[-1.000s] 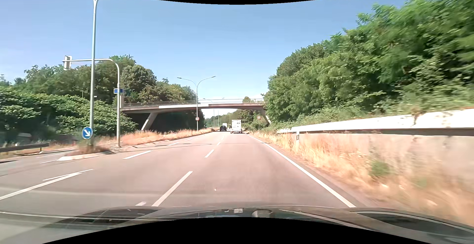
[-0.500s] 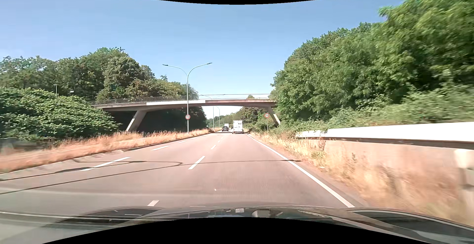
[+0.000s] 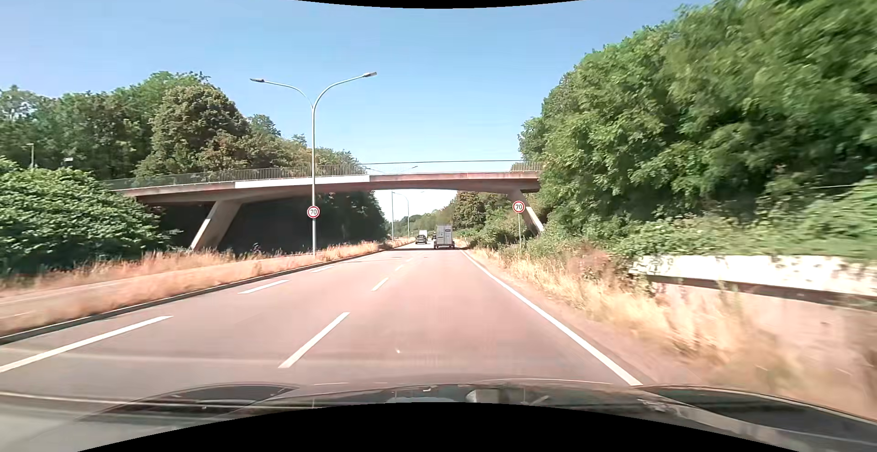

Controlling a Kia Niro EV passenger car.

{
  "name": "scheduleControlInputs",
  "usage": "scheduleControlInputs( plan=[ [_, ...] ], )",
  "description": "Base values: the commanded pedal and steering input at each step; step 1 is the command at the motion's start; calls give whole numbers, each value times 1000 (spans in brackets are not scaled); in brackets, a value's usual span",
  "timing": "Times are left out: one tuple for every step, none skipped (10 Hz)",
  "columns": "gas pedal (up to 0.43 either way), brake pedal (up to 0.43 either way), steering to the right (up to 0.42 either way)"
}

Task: Follow the waypoints while adhering to traffic rules and regulations

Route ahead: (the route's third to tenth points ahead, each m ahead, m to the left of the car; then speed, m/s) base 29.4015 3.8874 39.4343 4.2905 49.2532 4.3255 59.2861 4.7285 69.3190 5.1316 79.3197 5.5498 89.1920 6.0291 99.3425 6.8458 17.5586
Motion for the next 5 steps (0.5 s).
scheduleControlInputs(
  plan=[
    [150,0,-11],
    [150,0,-11],
    [150,0,-11],
    [150,0,-11],
    [150,0,-10]
  ],
)
